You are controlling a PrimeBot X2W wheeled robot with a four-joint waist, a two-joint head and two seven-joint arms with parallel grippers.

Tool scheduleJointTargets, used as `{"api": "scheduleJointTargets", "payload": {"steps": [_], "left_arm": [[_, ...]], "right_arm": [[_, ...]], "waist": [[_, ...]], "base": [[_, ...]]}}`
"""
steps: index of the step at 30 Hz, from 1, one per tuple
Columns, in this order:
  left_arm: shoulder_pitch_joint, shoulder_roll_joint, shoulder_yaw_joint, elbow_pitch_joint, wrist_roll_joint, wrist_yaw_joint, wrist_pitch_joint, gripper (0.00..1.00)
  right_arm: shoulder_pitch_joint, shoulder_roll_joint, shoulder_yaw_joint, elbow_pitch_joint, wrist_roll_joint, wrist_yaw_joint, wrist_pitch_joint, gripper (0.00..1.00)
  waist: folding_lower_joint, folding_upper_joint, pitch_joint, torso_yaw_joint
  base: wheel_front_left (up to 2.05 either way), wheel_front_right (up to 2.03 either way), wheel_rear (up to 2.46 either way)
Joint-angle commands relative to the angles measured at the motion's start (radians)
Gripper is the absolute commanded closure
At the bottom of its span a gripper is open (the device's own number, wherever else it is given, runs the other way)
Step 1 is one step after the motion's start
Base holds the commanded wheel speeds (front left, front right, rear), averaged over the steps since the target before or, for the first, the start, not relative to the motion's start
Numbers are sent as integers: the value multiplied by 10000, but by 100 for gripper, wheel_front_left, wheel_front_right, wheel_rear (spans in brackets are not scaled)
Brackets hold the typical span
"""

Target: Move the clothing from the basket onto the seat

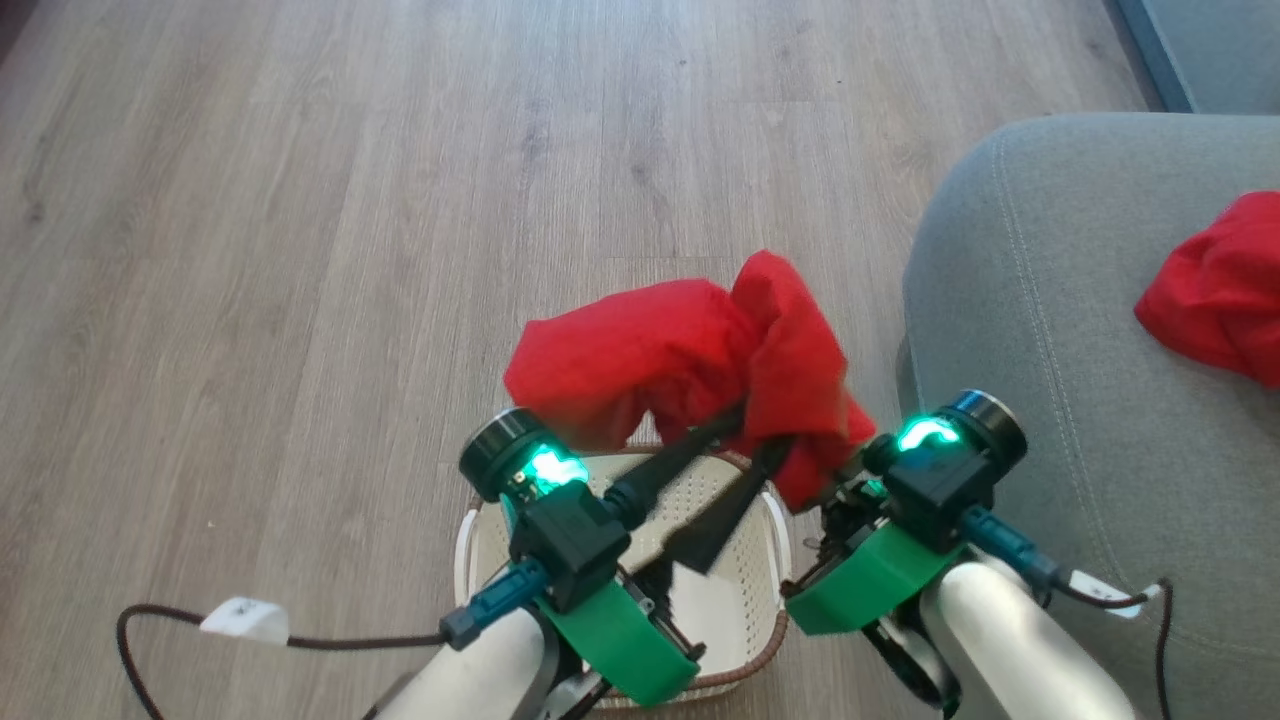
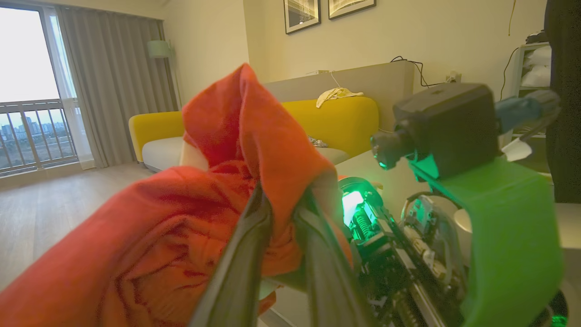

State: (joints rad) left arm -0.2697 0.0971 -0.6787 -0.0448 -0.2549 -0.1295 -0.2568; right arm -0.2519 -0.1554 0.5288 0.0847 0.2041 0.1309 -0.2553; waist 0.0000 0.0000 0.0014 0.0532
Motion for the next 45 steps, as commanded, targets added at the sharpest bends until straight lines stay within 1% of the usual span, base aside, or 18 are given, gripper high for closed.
{"api": "scheduleJointTargets", "payload": {"steps": [1,5,10,11,15,19,23,27,32,37,45], "left_arm": [[-319,-77,535,-238,134,-11,-49,0],[-160,-107,784,-86,213,-11,-49,0],[119,-39,1075,113,533,-11,-49,0],[119,-39,1075,113,533,-11,-49,0],[410,123,1271,371,1021,-11,-49,0],[718,248,1239,718,1402,-11,-49,0],[999,277,1237,1114,1578,-11,-49,0],[1261,224,1345,1662,1782,-11,-49,0],[1456,169,1213,2063,1901,-11,-49,0],[1531,104,1277,2199,1902,-11,-49,0],[1471,29,1419,2175,1927,-11,-49,0]], "right_arm": [[-155,236,-192,-502,127,-2,-65,100],[-108,225,-618,-619,101,-2,-65,100],[48,187,-1456,-811,115,-2,-65,100],[48,187,-1456,-811,115,-2,-65,100],[271,67,-2134,-939,81,-2,-65,100],[565,-45,-2822,-984,-1,-2,-65,100],[911,-86,-3428,-666,-136,-2,-65,100],[1172,57,-4017,-399,-284,-2,-65,100],[1462,276,-4659,-17,-454,-2,-65,100],[1720,329,-5075,89,-486,-2,-65,100],[1665,286,-5258,-132,-497,-2,-65,100]], "waist": [[0,0,-28,-4],[0,0,-60,-61],[0,0,-97,-143],[0,0,-97,-143],[0,0,-123,-256],[0,0,-119,-368],[0,0,-106,-478],[0,0,-81,-571],[0,0,-31,-668],[0,0,66,-730],[0,0,242,-1120]], "base": [[0,0,0],[0,0,0],[0,0,0],[0,0,0],[0,0,0],[0,0,0],[0,0,0],[0,0,0],[0,0,0],[0,0,0],[0,0,0]]}}
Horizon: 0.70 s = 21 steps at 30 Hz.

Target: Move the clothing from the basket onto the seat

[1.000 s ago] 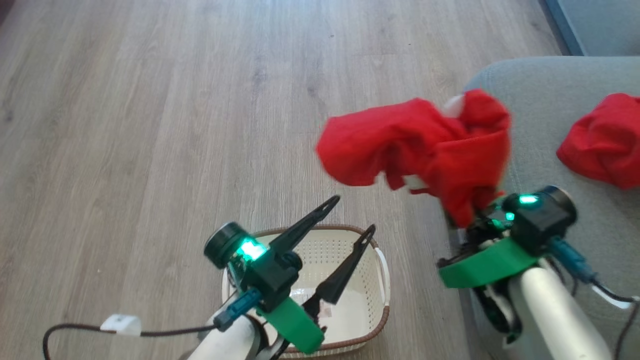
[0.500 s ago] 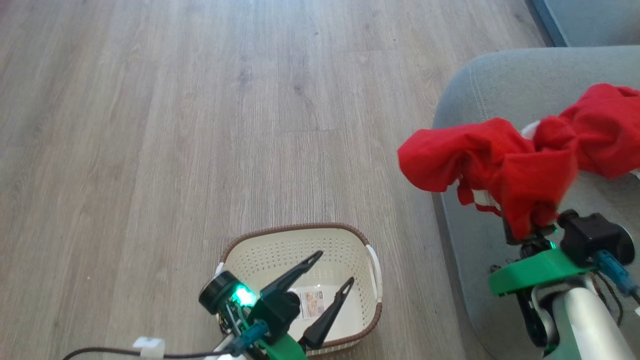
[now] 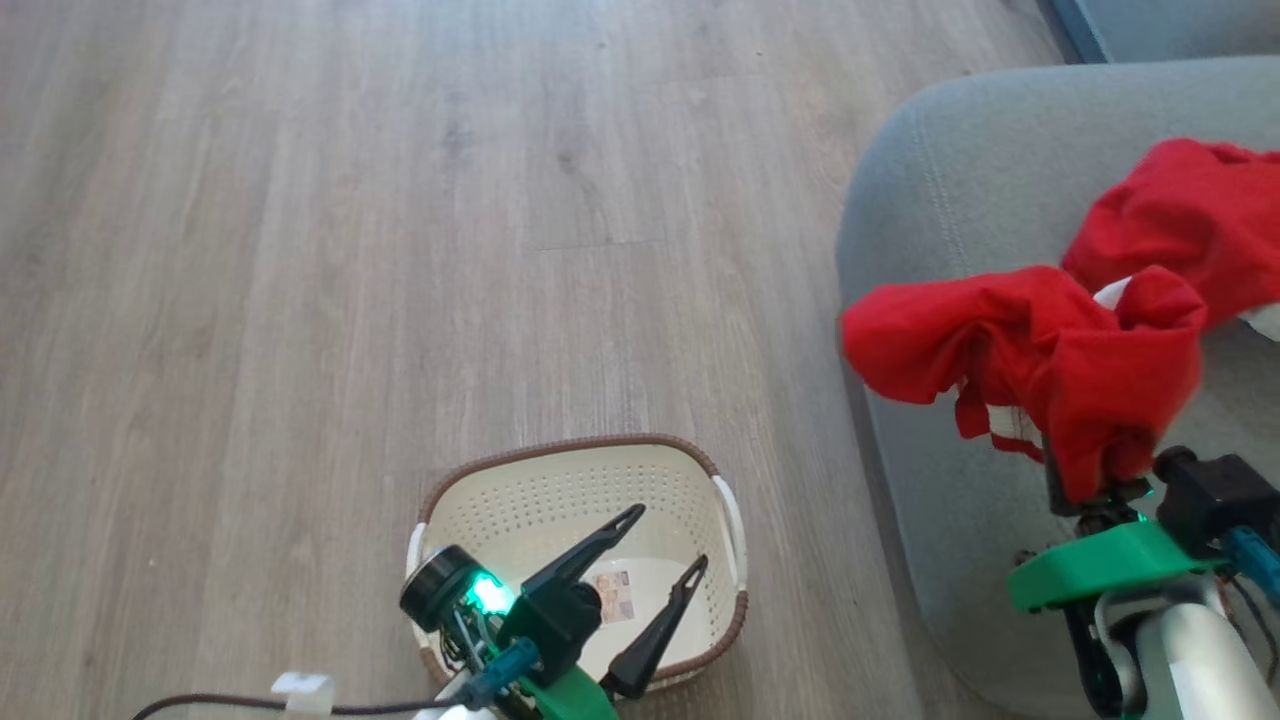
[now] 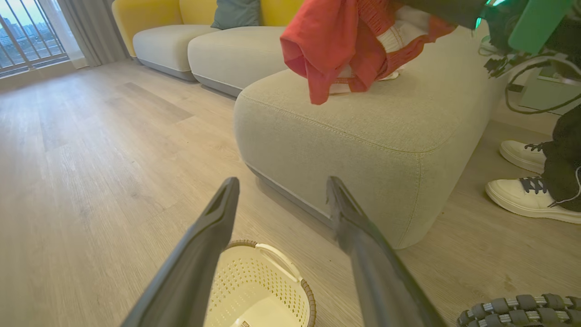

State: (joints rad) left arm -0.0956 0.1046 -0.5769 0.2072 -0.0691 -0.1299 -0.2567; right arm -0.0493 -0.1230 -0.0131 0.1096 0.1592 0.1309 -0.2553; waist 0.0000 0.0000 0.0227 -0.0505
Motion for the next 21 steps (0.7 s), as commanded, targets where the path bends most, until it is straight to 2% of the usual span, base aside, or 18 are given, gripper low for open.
{"api": "scheduleJointTargets", "payload": {"steps": [1,10,21], "left_arm": [[-265,-51,375,-351,76,-8,-51,0],[-275,-41,295,-513,145,-8,-51,0],[-562,157,89,-854,269,-8,-51,0]], "right_arm": [[-363,-50,159,-420,-61,-2,-65,100],[-327,-80,-139,-912,-174,-2,-65,100],[-113,174,-673,-1473,-231,-2,-65,100]], "waist": [[0,0,47,-161],[0,0,357,-1155],[0,0,991,-3012]], "base": [[0,0,0],[0,0,0],[0,0,0]]}}
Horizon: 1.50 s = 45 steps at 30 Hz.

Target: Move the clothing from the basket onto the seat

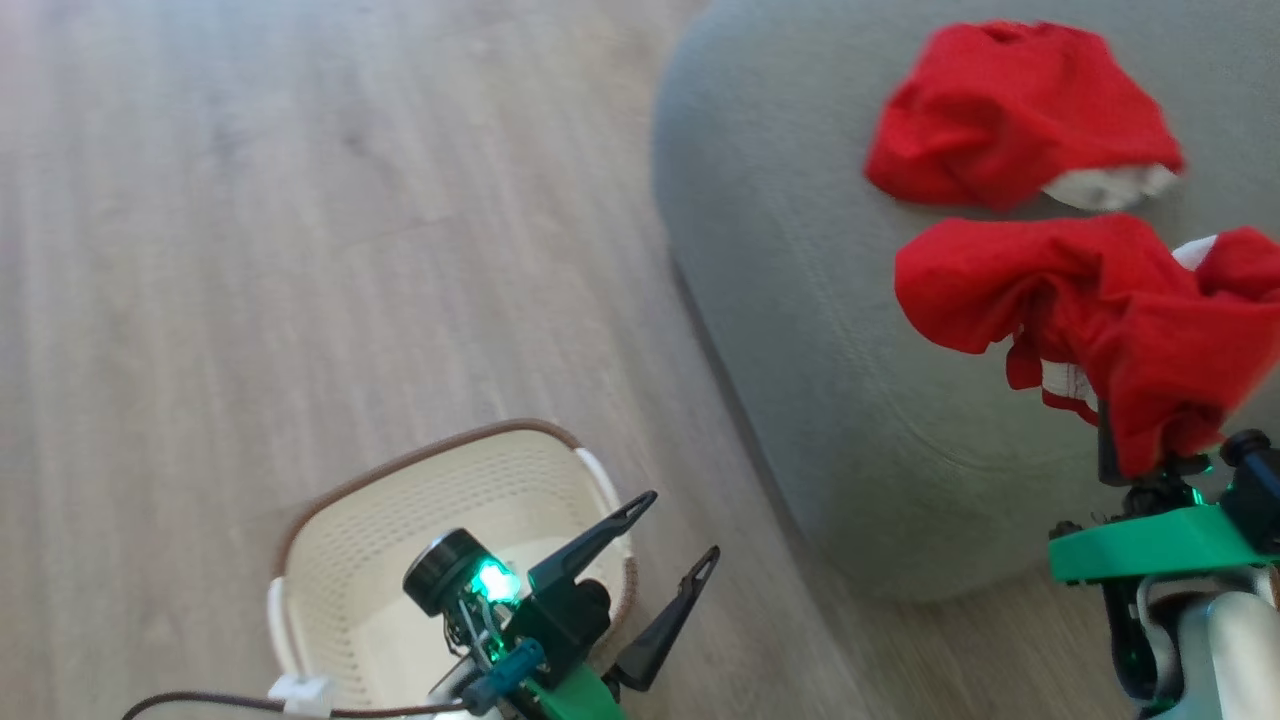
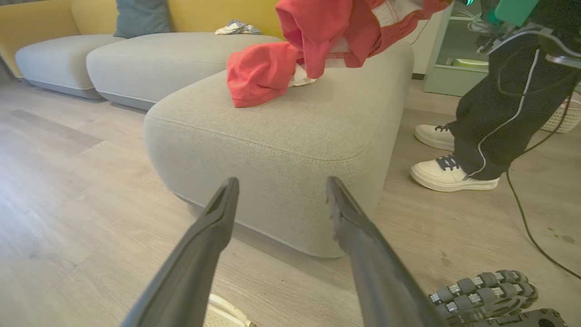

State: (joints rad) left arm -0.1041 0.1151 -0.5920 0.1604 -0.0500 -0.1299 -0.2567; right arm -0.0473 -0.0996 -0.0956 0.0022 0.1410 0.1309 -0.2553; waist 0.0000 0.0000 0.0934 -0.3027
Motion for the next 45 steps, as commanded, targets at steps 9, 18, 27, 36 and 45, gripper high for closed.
{"api": "scheduleJointTargets", "payload": {"steps": [9,18,27,36,45], "left_arm": [[-590,291,46,-660,241,-6,-51,0],[-571,426,-66,-768,302,-4,-51,0],[-636,667,-136,-852,305,-5,-51,0],[-1100,1273,-403,-1124,281,-6,-51,0],[-1734,2199,-535,-1559,269,-7,-51,0]], "right_arm": [[46,273,-97,-606,10,-2,-65,100],[187,461,-398,-800,129,-2,-65,100],[-491,423,-571,-1122,85,-2,-65,100],[-2538,-360,-1600,-1522,660,-2,-65,100],[-5319,-1220,-2477,-640,1372,-2,-65,100]], "waist": [[0,0,754,-1772],[0,0,1036,-2269],[0,0,1421,-2228],[0,0,2686,-1622],[0,0,4378,-1115]], "base": [[0,0,0],[0,0,0],[0,0,0],[0,0,0],[0,0,0]]}}
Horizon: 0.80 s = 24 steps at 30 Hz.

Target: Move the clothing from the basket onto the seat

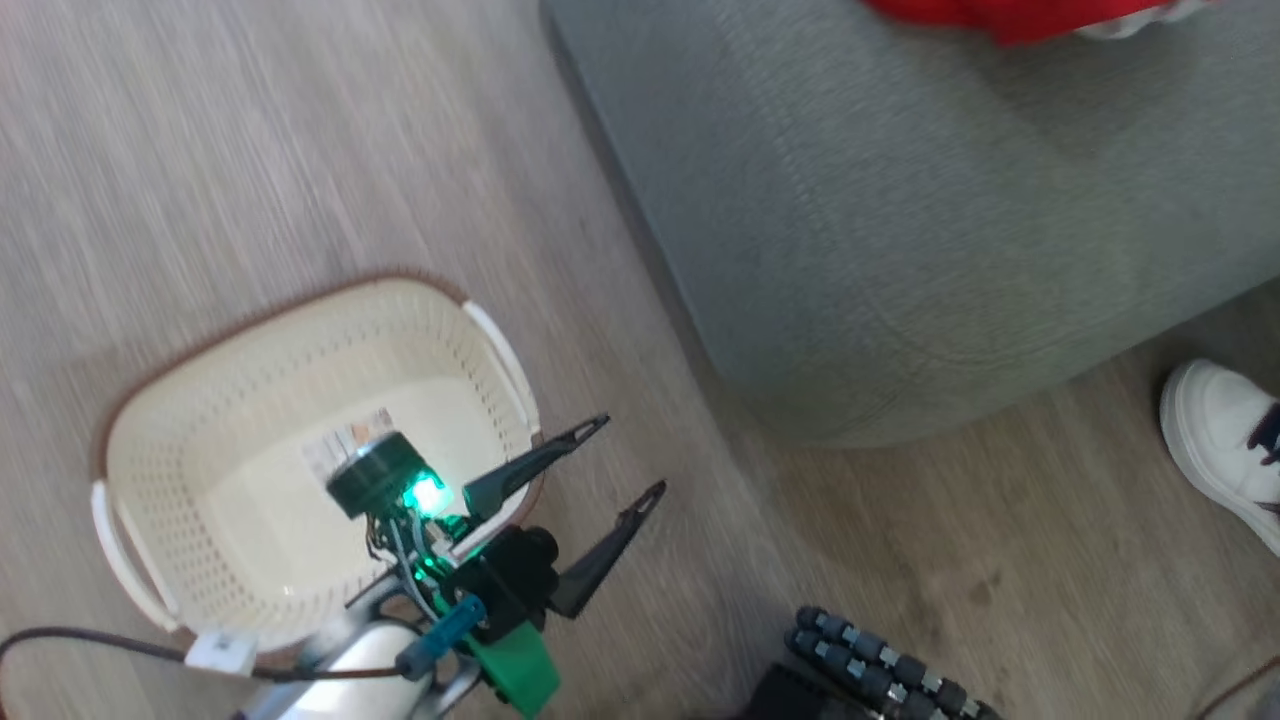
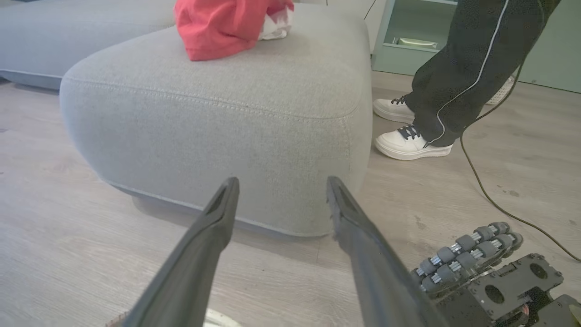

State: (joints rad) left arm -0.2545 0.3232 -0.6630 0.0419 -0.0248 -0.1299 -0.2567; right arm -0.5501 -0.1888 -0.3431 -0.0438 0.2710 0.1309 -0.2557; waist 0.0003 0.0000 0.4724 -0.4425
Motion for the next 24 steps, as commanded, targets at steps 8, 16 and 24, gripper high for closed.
{"api": "scheduleJointTargets", "payload": {"steps": [8,16,24], "left_arm": [[-573,777,133,-717,-103,-7,-51,0],[-822,1059,248,-909,-142,-7,-51,0],[-820,1028,456,-1087,-375,-7,-51,0]], "right_arm": [[-2824,-1104,-971,1911,-210,-2,609,100],[-4428,-1041,-1864,4103,-1429,-2,1294,100],[-5176,-550,-2527,5965,-3257,-2,1233,100]], "waist": [[-3,0,1883,708],[-3,0,2604,1178],[-3,0,2859,1448]], "base": [[0,0,0],[0,0,0],[0,0,0]]}}
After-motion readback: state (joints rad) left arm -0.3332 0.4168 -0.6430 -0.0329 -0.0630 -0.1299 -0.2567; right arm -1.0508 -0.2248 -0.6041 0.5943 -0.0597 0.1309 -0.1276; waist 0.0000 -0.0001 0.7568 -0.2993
